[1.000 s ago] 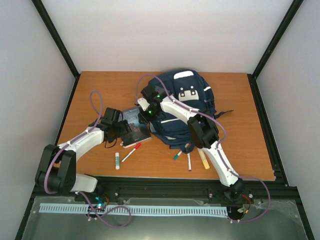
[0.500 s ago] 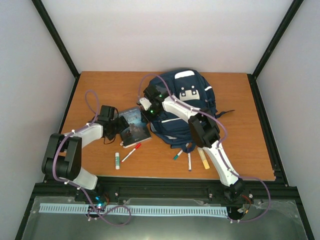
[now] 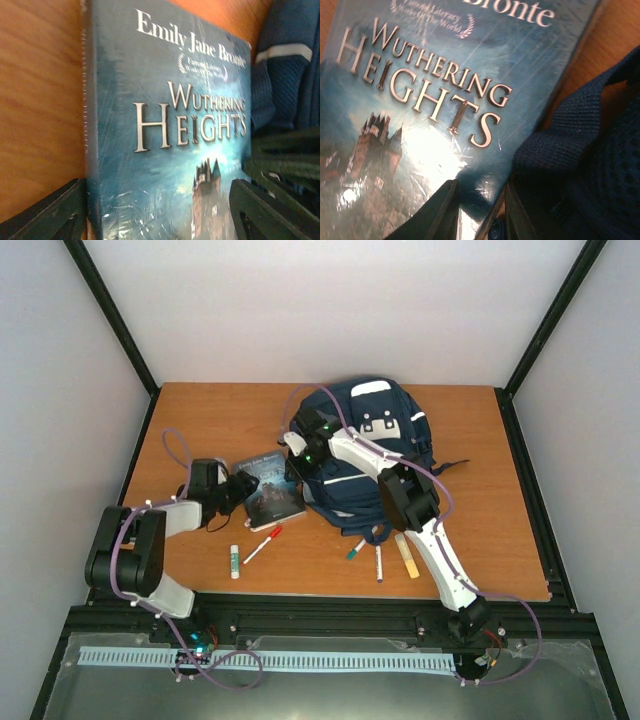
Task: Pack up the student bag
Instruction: Pick up the book from the center of the board.
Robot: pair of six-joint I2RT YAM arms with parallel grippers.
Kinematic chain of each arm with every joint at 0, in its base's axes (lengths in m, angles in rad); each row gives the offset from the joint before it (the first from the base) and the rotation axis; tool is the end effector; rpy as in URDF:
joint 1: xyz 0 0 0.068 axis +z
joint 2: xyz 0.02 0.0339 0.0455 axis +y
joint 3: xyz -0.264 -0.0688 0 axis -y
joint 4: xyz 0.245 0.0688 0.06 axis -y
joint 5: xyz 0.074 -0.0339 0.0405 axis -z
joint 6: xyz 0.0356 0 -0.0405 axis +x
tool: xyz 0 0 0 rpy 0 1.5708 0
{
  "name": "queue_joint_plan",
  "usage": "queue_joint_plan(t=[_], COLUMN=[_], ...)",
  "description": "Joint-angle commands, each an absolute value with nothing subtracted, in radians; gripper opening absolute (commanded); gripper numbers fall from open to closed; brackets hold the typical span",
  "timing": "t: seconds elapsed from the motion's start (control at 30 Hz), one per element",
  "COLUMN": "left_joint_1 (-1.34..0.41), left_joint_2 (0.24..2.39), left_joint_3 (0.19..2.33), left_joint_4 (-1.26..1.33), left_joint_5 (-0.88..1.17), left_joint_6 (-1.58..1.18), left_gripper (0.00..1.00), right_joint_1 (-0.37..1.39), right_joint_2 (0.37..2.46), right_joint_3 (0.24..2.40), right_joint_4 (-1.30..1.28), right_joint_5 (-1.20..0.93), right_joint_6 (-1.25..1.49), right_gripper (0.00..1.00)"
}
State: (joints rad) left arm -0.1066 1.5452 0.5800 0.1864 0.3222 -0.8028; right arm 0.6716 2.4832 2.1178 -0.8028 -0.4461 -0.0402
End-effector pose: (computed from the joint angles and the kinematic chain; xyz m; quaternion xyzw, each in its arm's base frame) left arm 0.2760 -0.0409 0.1344 -0.2525 0.8772 -0.3002 0.2771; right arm 0.3980 0.3360 0.1459 -0.3744 0.8802 0.2666 0.1181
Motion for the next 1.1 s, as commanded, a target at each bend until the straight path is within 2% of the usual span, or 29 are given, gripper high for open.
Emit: queue_joint_plan(t=[0.0, 0.23, 0.4, 0.63, 0.83, 0.93, 1.07], left_joint_1=[-0.145, -0.146, -0.145, -0.148, -0.173, -0.173, -0.173], left_joint_2=[1.421, 1.299, 1.333, 1.384, 1.337, 1.319, 1.316], left_joint_3=[0.58, 0.629, 0.659, 0.598, 0.622, 0.614, 0.606], left_joint_4=[0.279, 0.185, 0.096, 0.351, 0.38, 0.392, 0.393], left_joint_5=[0.551, 0.54, 0.506, 0.604, 0.626, 0.618, 0.6], left_joint_6=[-0.835, -0.885, -0.9, -1.005, -0.942, -0.939, -0.965], left_gripper=[0.79, 0.79, 0.78, 0.76, 0.76, 0.73, 0.63], right_joint_1=[0.687, 0.687, 0.688, 0.687, 0.687, 0.687, 0.687], right_joint_2=[2.605, 2.6, 2.594, 2.594, 2.593, 2.592, 2.586], right_joint_3=[2.097, 2.101, 2.1, 2.094, 2.093, 2.093, 2.091], right_joint_4=[-0.844, -0.845, -0.845, -0.846, -0.845, -0.845, -0.847], right_joint_5=[-0.417, -0.437, -0.442, -0.459, -0.471, -0.477, -0.481], right_joint_6=[-0.053, -0.048, -0.046, -0.043, -0.041, -0.037, -0.038], right_gripper=[0.27, 0.28, 0.29, 0.3, 0.3, 0.3, 0.3])
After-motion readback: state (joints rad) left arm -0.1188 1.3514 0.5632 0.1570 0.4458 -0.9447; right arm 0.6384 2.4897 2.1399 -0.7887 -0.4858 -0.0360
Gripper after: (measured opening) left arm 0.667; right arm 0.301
